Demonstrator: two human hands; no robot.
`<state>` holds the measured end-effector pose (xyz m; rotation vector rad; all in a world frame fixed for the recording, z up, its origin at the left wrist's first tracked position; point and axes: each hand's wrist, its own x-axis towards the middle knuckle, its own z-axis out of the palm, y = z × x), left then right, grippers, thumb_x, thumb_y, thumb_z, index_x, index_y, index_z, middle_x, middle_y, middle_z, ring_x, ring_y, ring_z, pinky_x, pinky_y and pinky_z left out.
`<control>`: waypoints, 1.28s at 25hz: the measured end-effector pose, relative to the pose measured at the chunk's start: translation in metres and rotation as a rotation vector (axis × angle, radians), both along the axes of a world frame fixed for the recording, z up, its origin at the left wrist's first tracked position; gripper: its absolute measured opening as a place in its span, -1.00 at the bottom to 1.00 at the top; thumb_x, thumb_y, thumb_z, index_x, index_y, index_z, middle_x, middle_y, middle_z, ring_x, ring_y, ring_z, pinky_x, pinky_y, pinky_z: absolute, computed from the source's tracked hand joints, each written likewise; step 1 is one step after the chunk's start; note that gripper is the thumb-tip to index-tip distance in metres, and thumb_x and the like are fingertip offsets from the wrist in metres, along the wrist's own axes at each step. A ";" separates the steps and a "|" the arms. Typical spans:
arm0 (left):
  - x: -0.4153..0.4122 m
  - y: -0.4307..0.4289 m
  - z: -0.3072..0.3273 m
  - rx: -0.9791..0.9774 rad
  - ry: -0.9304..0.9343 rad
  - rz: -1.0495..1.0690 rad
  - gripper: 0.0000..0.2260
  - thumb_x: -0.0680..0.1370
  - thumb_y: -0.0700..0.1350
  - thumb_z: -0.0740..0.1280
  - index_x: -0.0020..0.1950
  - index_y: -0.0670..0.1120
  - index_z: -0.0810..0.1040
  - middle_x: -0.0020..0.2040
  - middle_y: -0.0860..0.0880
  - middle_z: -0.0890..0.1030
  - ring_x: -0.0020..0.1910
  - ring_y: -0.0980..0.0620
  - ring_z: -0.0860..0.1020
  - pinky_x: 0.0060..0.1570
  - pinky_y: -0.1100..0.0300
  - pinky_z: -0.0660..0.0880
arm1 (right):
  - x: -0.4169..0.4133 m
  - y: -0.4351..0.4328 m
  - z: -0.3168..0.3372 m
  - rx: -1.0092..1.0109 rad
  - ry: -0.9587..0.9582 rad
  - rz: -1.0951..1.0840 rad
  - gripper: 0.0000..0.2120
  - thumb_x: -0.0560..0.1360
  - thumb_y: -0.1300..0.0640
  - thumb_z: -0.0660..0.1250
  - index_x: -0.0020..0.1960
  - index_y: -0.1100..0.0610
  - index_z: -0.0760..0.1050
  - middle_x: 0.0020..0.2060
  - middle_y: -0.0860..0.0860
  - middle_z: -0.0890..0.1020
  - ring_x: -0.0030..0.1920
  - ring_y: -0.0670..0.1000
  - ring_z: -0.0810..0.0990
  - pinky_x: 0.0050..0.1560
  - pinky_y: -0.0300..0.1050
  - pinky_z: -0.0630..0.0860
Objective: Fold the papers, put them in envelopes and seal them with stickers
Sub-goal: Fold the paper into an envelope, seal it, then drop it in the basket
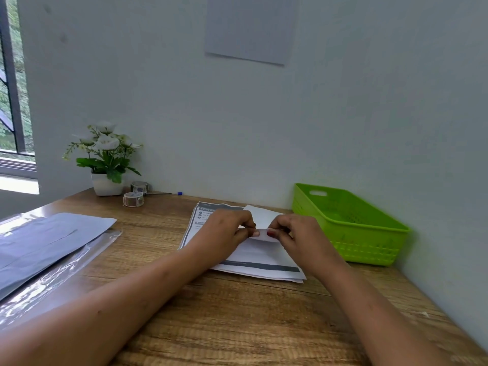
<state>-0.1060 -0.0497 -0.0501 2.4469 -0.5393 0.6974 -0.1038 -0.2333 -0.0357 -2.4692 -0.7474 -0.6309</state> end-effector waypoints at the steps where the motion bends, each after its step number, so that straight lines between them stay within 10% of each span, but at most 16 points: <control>1: 0.002 0.003 0.002 0.000 0.015 0.001 -0.80 0.52 0.02 0.33 0.05 -0.06 0.61 0.04 0.05 0.66 0.04 0.09 0.55 -0.06 0.33 0.37 | 0.000 -0.001 0.000 0.020 0.015 -0.006 -0.90 0.50 0.13 0.34 -0.16 0.07 0.61 -0.32 -0.14 0.57 -0.31 -0.18 0.49 -0.20 -0.24 0.40; 6: 0.007 0.021 0.011 -0.061 0.116 -0.070 -0.86 0.49 -0.03 0.39 -0.01 -0.04 0.63 0.03 0.08 0.66 0.04 0.15 0.57 0.14 0.16 0.49 | -0.001 -0.003 0.003 0.100 0.044 -0.014 -0.91 0.49 0.15 0.36 -0.18 0.08 0.61 -0.41 -0.20 0.51 -0.35 -0.21 0.48 -0.26 -0.27 0.40; 17: 0.010 0.043 0.018 -0.109 0.096 -0.035 -0.88 0.39 -0.01 0.49 -0.16 -0.03 0.67 -0.22 0.18 0.66 -0.17 0.28 0.59 -0.15 0.37 0.44 | 0.000 -0.004 0.003 0.231 0.118 -0.006 -0.87 0.47 0.17 0.39 -0.26 0.03 0.57 -0.31 -0.03 0.64 -0.28 0.00 0.62 -0.21 -0.13 0.52; 24: -0.005 0.022 0.015 0.279 -0.128 0.145 -0.79 0.53 0.16 0.27 0.06 0.11 0.57 0.02 0.15 0.62 -0.06 0.12 0.53 -0.16 0.23 0.41 | 0.001 -0.007 -0.001 0.233 0.075 -0.011 -0.92 0.47 0.14 0.38 -0.18 0.04 0.63 -0.27 -0.08 0.65 -0.27 -0.18 0.55 -0.28 -0.40 0.39; 32: -0.008 0.001 0.003 0.332 -0.125 0.102 -0.76 0.61 0.02 0.11 0.19 0.11 0.51 -0.02 0.04 0.65 -0.05 0.01 0.58 -0.11 0.10 0.52 | -0.005 0.004 -0.002 -0.005 -0.123 0.039 -0.85 0.50 0.03 0.32 0.00 0.00 0.64 -0.11 -0.10 0.68 -0.06 -0.09 0.58 -0.01 -0.14 0.49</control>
